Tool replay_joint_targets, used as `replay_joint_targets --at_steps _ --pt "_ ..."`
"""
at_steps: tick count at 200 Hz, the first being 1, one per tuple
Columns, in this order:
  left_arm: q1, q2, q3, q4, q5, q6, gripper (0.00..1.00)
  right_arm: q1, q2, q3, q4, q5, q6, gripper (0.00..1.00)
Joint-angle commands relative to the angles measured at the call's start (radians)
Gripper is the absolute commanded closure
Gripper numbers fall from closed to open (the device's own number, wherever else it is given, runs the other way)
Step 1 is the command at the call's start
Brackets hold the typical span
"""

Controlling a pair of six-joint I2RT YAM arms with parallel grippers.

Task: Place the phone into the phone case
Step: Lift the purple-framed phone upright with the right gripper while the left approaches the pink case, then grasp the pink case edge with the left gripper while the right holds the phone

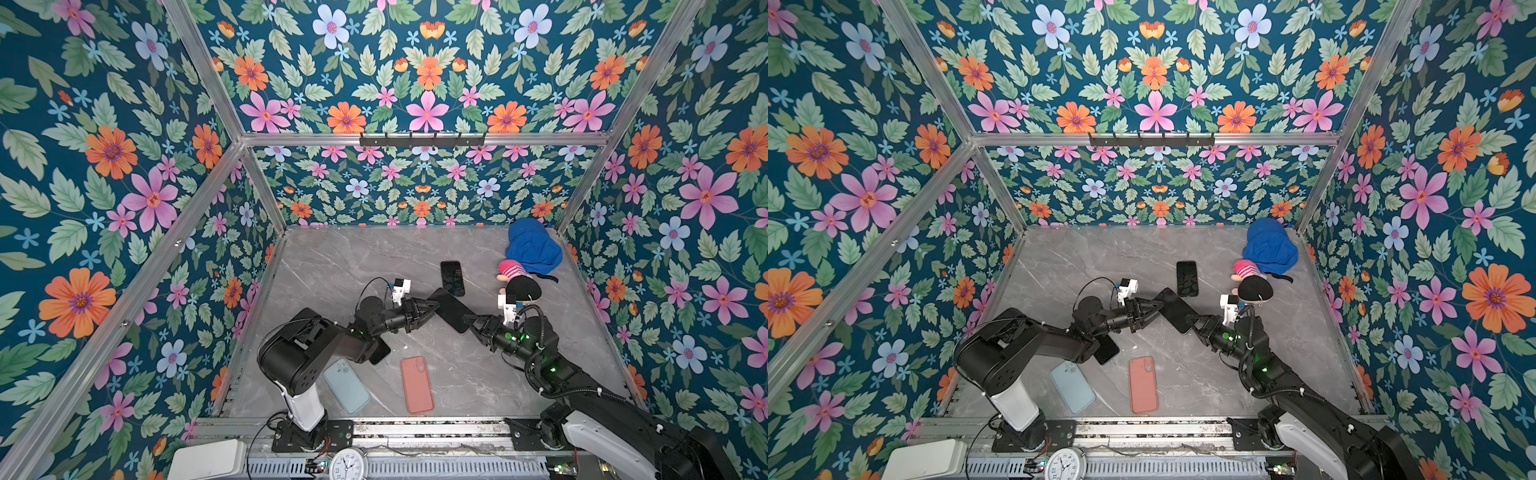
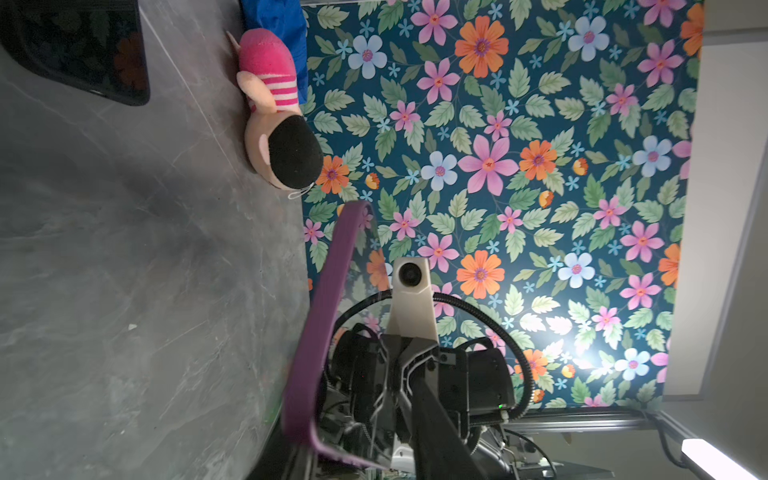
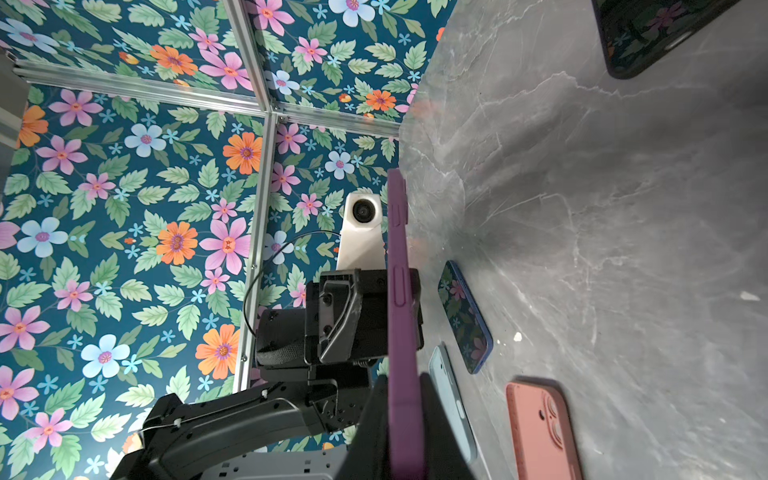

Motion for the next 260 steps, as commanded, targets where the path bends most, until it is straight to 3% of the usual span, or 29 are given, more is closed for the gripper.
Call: replay_joint_targets --at_steps 1,32,45,62,94,117,171,210,260 --pt "0.001 -0.054 0.001 -0.222 0.001 0.177 0.57 -0.001 0.004 0.030 -0.056 -0.026 -0.024 0.96" --pt "0.006 -0.084 0.037 -0.405 0.013 0.289 0.52 0.000 -0.007 0.060 -0.139 -0.013 -0.058 1.00" --pt "0.012 -0.133 0.069 -0.631 0.000 0.417 0.51 -0.005 -0.025 0.087 -0.232 -0.016 -0.095 1.00" --pt "0.009 -0.209 0.161 -1.117 -0.119 0.681 0.50 -0.018 -0.065 0.103 -0.368 -0.012 -0.137 1.00" --pt "-0.048 -0.213 0.275 -1.533 -0.288 0.918 0.51 -0.018 -0.111 0.086 -0.481 -0.011 -0.180 1.00" --pt "-0.108 -0.178 0.351 -1.720 -0.391 1.035 0.52 -0.018 -0.154 0.100 -0.580 0.002 -0.219 1.00" --pt "-0.182 -0.184 0.387 -1.869 -0.490 1.162 0.50 -0.019 -0.069 0.102 -0.519 -0.056 -0.228 1.00" --pt "-0.226 -0.101 0.433 -1.891 -0.582 1.198 0.49 -0.018 -0.019 0.126 -0.518 -0.075 -0.250 1.00" --pt "-0.249 -0.057 0.427 -1.838 -0.556 1.174 0.56 -0.054 -0.040 0.128 -0.561 -0.082 -0.271 1.00"
